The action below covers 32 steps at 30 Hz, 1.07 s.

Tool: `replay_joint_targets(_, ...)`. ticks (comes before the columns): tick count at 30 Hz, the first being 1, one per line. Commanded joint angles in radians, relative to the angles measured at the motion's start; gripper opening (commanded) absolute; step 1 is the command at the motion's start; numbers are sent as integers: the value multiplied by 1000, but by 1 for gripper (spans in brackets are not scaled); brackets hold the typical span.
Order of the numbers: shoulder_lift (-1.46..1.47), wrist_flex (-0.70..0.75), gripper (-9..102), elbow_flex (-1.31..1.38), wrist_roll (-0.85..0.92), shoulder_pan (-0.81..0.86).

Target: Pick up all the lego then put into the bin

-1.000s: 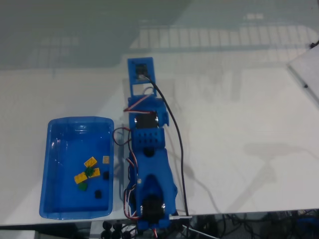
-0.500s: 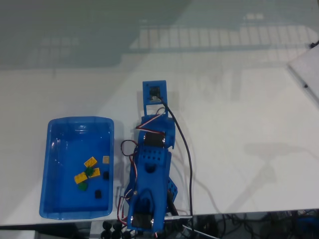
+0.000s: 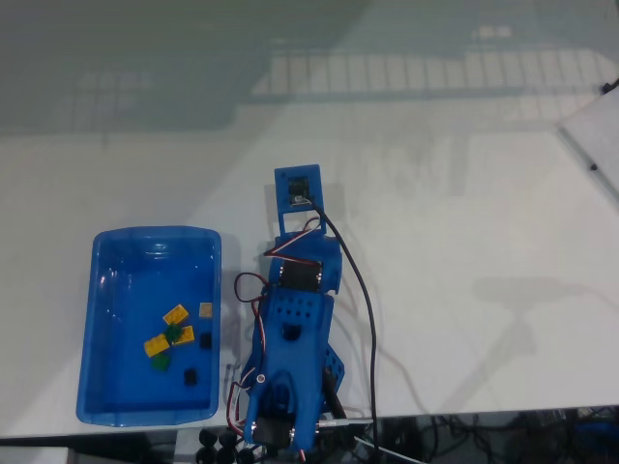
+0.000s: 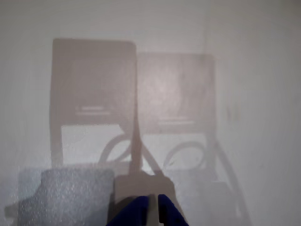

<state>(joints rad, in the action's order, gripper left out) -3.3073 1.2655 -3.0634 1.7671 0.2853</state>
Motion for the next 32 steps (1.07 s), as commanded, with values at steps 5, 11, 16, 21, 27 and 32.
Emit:
replay_joint_targets(5, -18, 63, 0, -35, 15, 9)
replay_joint_targets(11, -18, 98, 0, -35, 23, 25)
replay_joint_targets(16, -18, 100, 0, -35, 20, 26)
replay_joint_targets(21, -18, 100, 0, -35, 18, 29)
replay_joint_targets(27, -18, 100, 0, -35, 18, 31)
replay_joint_targets(32, -18, 100, 0, -35, 18, 34)
